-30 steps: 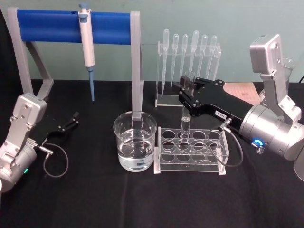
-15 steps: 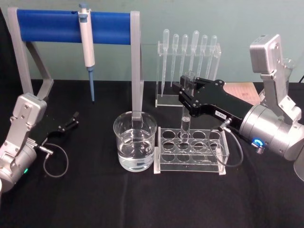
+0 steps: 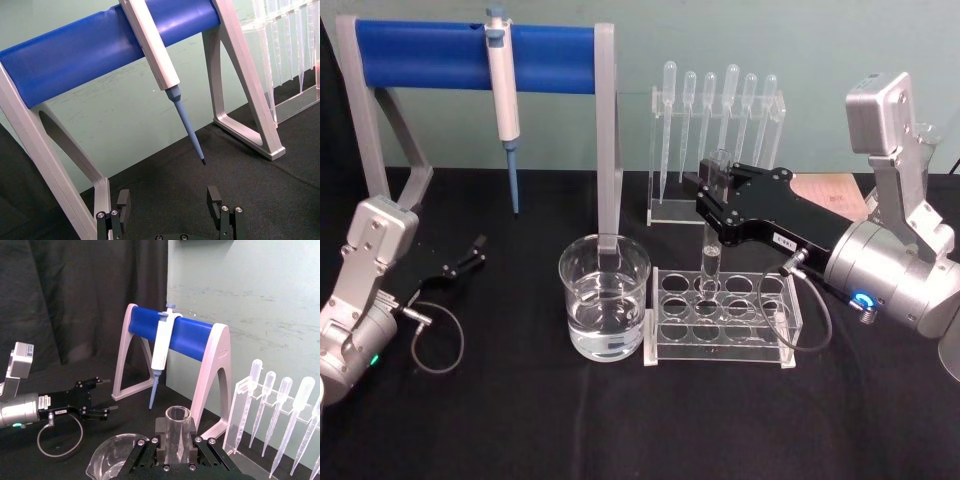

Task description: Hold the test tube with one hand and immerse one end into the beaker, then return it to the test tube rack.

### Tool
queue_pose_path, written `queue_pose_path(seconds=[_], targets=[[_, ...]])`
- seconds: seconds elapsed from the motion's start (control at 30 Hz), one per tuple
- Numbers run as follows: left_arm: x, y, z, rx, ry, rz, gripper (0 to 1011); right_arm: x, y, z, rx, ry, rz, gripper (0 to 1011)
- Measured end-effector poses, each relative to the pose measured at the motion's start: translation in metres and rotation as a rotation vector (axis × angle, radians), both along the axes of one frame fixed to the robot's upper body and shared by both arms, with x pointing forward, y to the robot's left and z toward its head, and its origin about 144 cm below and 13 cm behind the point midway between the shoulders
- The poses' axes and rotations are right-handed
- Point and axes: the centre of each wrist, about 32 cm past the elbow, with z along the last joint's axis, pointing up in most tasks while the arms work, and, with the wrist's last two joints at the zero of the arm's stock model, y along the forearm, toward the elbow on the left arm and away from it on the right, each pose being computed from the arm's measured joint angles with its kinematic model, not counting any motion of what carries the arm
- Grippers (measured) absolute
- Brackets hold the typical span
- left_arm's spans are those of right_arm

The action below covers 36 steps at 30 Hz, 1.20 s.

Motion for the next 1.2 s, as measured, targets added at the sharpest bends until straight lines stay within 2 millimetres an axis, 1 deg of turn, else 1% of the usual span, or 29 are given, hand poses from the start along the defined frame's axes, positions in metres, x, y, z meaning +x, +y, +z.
queue_pose_path(seconds=[1.2], targets=[[0.0000,0.0000,0.0000,0.000,0.000,0.000,1000,0.0000,0.0000,0.0000,0.000,0.000,0.000,225]])
